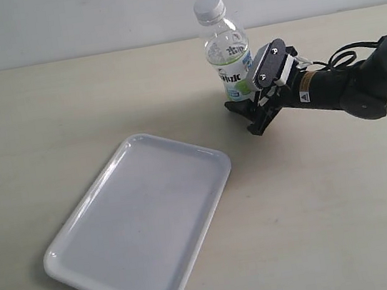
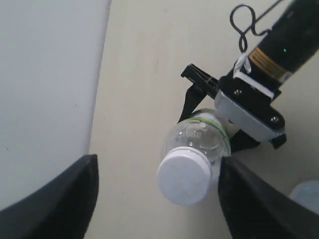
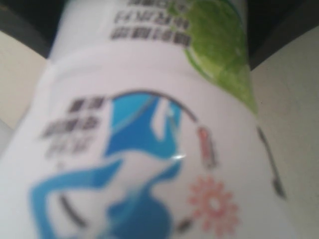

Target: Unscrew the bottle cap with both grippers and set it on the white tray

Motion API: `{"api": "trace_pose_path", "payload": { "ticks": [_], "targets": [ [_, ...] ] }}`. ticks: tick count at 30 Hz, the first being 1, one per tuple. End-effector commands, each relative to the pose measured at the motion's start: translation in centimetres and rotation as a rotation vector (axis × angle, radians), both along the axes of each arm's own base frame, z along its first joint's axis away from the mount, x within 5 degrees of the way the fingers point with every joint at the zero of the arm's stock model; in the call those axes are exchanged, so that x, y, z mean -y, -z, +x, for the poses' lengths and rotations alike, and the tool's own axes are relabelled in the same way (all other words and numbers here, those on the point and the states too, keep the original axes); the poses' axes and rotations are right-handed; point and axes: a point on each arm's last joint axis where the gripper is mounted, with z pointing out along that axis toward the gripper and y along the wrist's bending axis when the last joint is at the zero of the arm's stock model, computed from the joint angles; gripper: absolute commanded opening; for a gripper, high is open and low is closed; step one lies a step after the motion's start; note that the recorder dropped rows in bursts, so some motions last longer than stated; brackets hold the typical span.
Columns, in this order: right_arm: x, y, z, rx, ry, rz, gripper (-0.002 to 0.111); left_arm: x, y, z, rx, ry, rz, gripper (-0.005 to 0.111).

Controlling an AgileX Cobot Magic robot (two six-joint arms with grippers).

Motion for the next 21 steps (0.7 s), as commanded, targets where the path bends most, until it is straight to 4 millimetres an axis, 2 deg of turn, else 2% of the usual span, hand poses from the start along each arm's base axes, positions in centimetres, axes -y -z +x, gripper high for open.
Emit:
{"api": "trace_pose_path", "payload": {
  "ticks": [1,10,21],
  "targets": [
    [0.1,0.2,-0.1,-0.017,-0.006,-0.037,0.0,0.3,0.1,-0.3,0.118,0.188,0.09,0.066],
    [0.1,0.2,-0.1,-0.017,-0.006,-0.037,0.0,0.1,2.5,0.7,0.134,0.193,0.209,0.066],
    [0.1,0.2,-0.1,-0.017,-0.006,-0.037,0.0,0.6,4.4,1.4,0.105,0.194,0.224,0.066]
  ]
}}
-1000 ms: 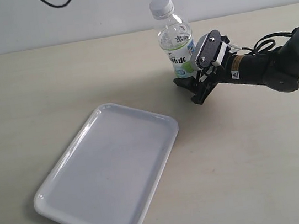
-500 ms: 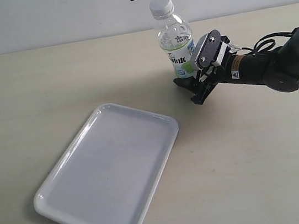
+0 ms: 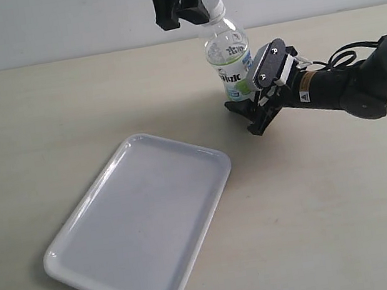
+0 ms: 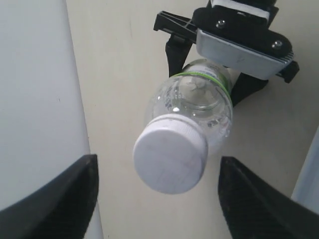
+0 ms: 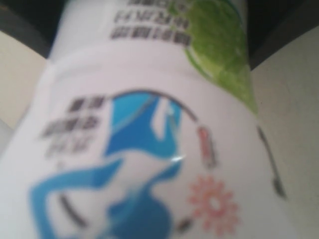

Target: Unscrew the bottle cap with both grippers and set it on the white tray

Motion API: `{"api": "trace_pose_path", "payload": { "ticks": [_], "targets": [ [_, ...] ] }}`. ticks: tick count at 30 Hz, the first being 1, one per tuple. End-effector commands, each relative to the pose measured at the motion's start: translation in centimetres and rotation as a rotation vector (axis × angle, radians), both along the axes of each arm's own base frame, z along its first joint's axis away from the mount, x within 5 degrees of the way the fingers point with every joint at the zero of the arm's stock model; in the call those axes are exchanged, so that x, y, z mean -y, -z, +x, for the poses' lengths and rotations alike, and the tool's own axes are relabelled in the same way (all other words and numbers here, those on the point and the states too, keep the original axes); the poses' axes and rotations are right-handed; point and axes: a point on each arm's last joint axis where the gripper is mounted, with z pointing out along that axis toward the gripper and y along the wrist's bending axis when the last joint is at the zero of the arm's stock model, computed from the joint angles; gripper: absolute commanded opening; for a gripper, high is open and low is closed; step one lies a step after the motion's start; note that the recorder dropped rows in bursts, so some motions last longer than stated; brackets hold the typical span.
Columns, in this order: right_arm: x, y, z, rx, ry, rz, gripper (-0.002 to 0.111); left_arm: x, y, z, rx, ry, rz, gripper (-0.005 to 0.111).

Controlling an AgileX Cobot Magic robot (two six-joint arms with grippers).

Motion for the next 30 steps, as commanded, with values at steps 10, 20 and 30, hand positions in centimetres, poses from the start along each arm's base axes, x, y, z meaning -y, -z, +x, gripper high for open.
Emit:
{"api": "trace_pose_path", "payload": {
  "ticks": [10,20,30],
  "targets": [
    [0.1,0.3,-0.1,-0.017,-0.007,-0.036,0.0,0.4,0.2,0.1,-0.004,-0.021,-0.033,0.066],
    [0.1,0.3,-0.1,-0.021,-0.005,-0.04,0.0,0.4,0.2,0.1,-0.009,-0.029,-0.037,0.066],
    [0.1,0.3,-0.1,-0.021,-0.003,-0.04,0.0,0.7,1.2,0.5,-0.031,-0.052,-0.045,0.066]
  ]
}}
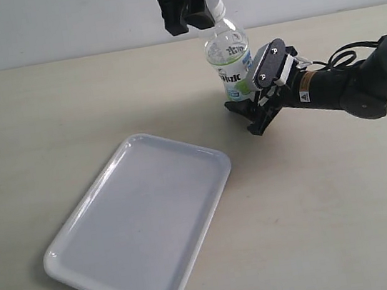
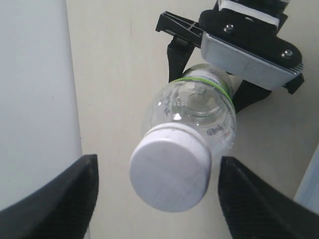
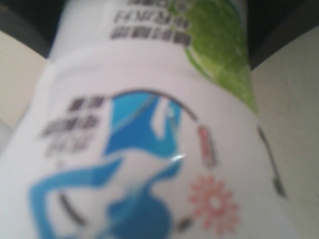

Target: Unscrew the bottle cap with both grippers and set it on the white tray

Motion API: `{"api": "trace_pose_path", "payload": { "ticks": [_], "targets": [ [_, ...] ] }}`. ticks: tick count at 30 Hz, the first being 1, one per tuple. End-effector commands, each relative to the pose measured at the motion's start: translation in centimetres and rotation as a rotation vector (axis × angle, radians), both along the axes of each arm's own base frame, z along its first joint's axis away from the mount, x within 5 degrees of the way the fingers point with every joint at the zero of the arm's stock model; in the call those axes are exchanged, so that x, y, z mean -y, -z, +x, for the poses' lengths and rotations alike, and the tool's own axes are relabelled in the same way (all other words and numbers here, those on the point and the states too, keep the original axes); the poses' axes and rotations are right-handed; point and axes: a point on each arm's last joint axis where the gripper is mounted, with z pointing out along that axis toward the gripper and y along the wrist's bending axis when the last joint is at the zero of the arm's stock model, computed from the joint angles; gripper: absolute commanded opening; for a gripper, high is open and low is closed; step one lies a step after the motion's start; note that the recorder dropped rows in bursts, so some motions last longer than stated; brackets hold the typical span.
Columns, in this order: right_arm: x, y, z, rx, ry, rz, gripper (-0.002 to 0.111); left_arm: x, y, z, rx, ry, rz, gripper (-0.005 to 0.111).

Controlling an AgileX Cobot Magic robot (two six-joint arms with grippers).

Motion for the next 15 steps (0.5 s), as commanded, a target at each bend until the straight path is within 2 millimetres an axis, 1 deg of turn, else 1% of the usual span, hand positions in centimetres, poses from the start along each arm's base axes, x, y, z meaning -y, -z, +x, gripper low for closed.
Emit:
{"api": "trace_pose_path", "payload": {
  "ticks": [1,2,8,10,14,15],
  "targets": [
    [0.16,0.28,-0.02,-0.02,0.005,-0.034,0.0,0.26,0.0,0.03,0.002,-0.008,-0.02,0.065],
    [0.2,0.27,0.01,-0.02,0.012,-0.03,0.0,0.25,0.0,0.02,0.001,-0.008,-0.019,0.062],
    [0.2,0.27,0.01,-0.02,0.012,-0.03,0.0,0.25,0.04,-0.06,-0.008,-0.006,-0.019,0.036],
    [0.2,0.27,0.01,-0.02,0.012,-0.03,0.0,0.45,0.0,-0.24,-0.032,-0.004,-0.045,0.027],
    [0.2,0.27,0.01,-0.02,0.012,-0.03,0.0,0.96,-0.16,-0.67,-0.104,-0.023,-0.123,0.001],
    [0.2,0.27,0.01,-0.02,0.012,-0.03,0.0,1.05,-0.19,-0.77,-0.121,-0.027,-0.137,0.0]
  ]
}}
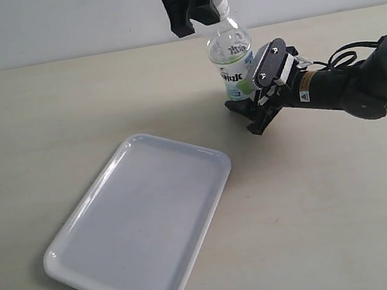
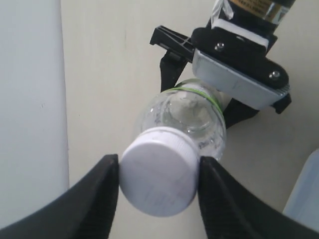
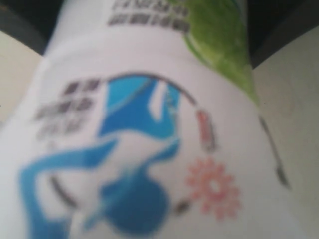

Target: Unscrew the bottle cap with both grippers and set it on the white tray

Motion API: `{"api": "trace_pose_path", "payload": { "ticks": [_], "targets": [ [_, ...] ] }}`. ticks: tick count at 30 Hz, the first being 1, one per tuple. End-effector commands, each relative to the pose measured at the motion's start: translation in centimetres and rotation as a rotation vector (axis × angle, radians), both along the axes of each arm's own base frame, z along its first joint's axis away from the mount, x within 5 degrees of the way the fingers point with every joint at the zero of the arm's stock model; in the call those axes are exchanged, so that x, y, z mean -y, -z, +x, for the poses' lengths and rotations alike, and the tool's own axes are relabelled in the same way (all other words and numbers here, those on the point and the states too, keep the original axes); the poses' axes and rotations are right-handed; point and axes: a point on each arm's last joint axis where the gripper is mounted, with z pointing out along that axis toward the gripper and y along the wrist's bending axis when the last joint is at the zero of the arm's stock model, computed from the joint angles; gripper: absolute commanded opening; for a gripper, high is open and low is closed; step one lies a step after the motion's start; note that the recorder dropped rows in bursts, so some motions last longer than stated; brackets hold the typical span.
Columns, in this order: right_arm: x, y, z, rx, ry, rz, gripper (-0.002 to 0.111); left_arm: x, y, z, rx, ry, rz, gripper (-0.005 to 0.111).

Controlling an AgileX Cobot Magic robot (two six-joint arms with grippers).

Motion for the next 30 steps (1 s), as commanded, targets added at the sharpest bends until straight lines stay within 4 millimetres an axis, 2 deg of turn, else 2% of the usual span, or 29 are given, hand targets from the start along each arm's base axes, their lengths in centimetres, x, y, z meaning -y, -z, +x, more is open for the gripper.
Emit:
{"api": "trace_pose_path", "payload": {
  "ticks": [1,16,24,30],
  "targets": [
    [0.14,0.27,-0.03,-0.017,0.0,-0.035,0.0,0.66,-0.4,-0.67,-0.097,-0.036,-0.099,0.0],
    [0.17,0.33,-0.04,-0.023,0.002,-0.04,0.0,-0.16,0.03,-0.35,-0.283,-0.438,-0.14,0.0],
    [0.21,0.39,-0.06,-0.028,0.005,-0.045,0.0,-0.16,0.03,-0.35,-0.457,-0.73,-0.258,0.0],
    [0.22,0.41,-0.06,-0.03,0.005,-0.046,0.0,-0.18,0.06,-0.38,-0.508,-0.814,-0.287,0.0]
  ]
}}
